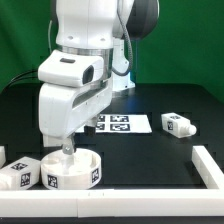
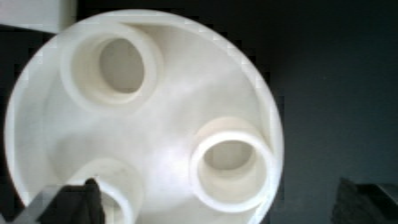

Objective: Assemble stool

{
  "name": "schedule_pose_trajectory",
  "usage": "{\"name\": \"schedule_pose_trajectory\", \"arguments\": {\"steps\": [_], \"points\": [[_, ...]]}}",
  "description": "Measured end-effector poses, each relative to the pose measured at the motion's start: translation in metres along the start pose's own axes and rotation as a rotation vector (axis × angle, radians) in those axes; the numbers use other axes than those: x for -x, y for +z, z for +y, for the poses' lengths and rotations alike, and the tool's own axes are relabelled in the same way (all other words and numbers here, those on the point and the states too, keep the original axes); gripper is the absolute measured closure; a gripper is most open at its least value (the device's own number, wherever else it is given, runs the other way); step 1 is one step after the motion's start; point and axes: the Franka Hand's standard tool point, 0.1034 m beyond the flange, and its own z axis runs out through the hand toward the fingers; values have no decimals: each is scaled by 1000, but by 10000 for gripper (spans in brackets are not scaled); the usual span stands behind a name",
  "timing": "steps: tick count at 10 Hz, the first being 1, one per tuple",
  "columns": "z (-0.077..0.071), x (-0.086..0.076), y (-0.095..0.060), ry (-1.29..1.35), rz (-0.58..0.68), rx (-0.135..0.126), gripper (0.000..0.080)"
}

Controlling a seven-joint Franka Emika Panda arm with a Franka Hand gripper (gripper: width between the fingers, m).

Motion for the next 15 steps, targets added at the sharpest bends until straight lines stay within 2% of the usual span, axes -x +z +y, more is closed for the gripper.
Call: {"name": "schedule_pose_trajectory", "arguments": {"steps": [2,4,6,7,8,9,10,11,12,13,14,15], "points": [[-10,-3,13,149,-1,-31,150],[-13,1,23,222,22,-64,150],[-14,-4,30,199,34,-50,150],[-15,-3,34,209,37,-55,150],[-15,-3,34,209,36,-57,237],[-16,-3,34,209,36,-57,373],[-15,-3,34,209,36,-56,373],[-15,-3,34,209,36,-56,488],[-16,-5,34,208,36,-56,488],[-20,-20,30,207,41,-52,488],[-25,-50,19,125,52,-34,488],[-26,-72,12,32,62,-16,488]]}}
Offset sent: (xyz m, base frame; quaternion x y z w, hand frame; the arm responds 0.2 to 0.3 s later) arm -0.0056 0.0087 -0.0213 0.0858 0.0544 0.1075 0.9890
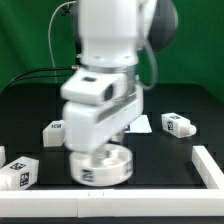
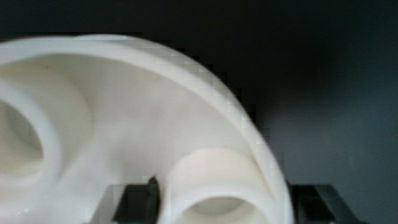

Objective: Assemble stool

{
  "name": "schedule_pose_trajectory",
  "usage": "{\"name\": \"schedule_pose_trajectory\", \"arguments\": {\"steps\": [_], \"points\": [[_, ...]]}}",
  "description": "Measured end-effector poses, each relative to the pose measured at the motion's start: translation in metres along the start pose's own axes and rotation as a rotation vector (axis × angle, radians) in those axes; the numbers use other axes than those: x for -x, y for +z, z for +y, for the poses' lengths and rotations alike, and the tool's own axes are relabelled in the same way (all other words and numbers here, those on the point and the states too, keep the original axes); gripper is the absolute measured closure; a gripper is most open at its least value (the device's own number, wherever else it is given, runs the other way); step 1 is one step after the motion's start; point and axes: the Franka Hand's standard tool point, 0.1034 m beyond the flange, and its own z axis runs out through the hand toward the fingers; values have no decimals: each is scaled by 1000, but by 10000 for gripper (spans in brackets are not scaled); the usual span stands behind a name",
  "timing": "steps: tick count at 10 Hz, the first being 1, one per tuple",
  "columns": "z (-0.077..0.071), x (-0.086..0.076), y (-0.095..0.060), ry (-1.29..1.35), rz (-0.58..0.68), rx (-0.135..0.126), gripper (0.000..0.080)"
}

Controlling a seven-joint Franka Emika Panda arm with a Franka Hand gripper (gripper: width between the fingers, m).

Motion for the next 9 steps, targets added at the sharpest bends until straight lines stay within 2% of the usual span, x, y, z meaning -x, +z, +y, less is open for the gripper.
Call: {"name": "schedule_pose_trajectory", "arguments": {"steps": [1,5,6,7,8,9], "points": [[-1,-3,0,-60,-5,6,488],[-3,-4,3,-73,-6,3,487],[-1,-23,5,-176,2,26,487],[-3,-44,11,-217,4,27,487],[-2,-51,13,-241,2,32,486],[-1,-47,13,-232,1,30,486]]}}
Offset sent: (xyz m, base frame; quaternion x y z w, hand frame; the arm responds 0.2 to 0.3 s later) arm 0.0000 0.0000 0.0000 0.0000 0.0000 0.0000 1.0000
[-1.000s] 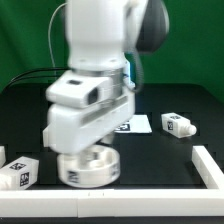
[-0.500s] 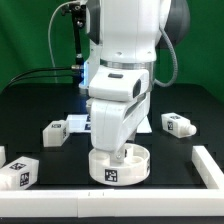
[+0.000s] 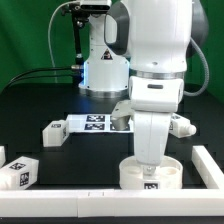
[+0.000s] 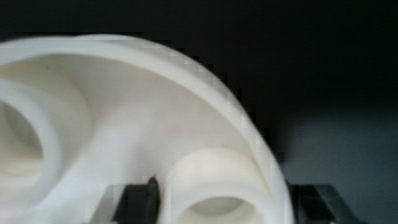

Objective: Assemble stool

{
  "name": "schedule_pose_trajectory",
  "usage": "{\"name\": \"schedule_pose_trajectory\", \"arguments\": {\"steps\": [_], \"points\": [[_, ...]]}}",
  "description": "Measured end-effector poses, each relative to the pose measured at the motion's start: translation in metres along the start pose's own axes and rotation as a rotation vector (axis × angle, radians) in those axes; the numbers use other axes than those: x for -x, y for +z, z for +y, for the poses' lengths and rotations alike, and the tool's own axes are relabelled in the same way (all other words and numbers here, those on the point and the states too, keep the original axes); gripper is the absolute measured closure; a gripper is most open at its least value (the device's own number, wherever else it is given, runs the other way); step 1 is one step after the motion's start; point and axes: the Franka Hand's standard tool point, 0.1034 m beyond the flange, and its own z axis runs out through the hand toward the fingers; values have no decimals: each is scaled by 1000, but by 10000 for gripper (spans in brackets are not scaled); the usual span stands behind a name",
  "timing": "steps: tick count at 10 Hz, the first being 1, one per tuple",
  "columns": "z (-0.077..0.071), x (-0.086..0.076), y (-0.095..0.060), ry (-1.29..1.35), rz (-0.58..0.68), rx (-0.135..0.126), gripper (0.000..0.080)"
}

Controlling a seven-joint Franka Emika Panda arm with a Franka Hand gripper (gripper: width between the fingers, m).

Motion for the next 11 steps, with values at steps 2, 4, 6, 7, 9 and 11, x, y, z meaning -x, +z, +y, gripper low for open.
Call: {"name": "schedule_pose_trajectory", "arguments": {"steps": [2,4,6,7,9,11], "points": [[-1,0,1,0,0,-2,486],[1,-16,2,13,12,14,486],[5,-38,2,-17,10,17,486],[3,-48,1,-34,2,9,485],[4,-48,1,-32,-8,3,485],[4,-48,2,-31,-8,2,485]]}}
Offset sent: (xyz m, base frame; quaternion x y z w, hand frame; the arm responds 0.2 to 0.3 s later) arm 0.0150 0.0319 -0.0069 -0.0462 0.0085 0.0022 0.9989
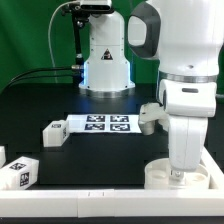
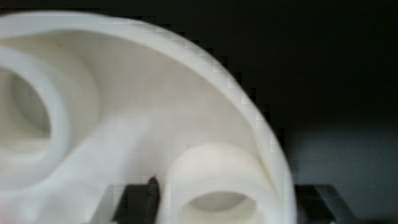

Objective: Assemble stool

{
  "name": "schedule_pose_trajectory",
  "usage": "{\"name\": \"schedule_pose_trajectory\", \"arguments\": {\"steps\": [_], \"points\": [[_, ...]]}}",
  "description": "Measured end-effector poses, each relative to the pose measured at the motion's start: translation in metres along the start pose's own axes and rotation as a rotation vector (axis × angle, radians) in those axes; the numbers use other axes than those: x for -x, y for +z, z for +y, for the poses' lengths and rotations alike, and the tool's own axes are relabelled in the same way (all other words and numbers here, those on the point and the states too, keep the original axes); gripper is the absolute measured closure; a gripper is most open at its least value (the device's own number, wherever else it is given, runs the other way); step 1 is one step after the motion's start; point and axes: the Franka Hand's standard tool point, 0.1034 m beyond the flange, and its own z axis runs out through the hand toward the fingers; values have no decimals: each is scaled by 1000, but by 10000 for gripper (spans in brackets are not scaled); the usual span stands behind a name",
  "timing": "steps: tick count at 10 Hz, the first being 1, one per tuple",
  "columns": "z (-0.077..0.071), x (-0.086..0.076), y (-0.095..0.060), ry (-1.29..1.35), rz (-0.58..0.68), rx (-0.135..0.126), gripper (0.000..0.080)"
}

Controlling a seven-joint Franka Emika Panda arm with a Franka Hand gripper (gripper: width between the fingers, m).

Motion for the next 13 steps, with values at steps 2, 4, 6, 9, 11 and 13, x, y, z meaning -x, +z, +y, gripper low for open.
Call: {"name": "schedule_pose_trajectory", "arguments": {"steps": [2,4,6,9,11,13], "points": [[0,0,-1,4,-1,-1,291],[2,2,-24,35,-29,-19,195],[4,1,-55,121,-40,-1,152],[0,2,-56,156,-38,1,150],[-3,2,-56,182,-38,0,150],[-42,6,-65,321,-40,-4,150]]}}
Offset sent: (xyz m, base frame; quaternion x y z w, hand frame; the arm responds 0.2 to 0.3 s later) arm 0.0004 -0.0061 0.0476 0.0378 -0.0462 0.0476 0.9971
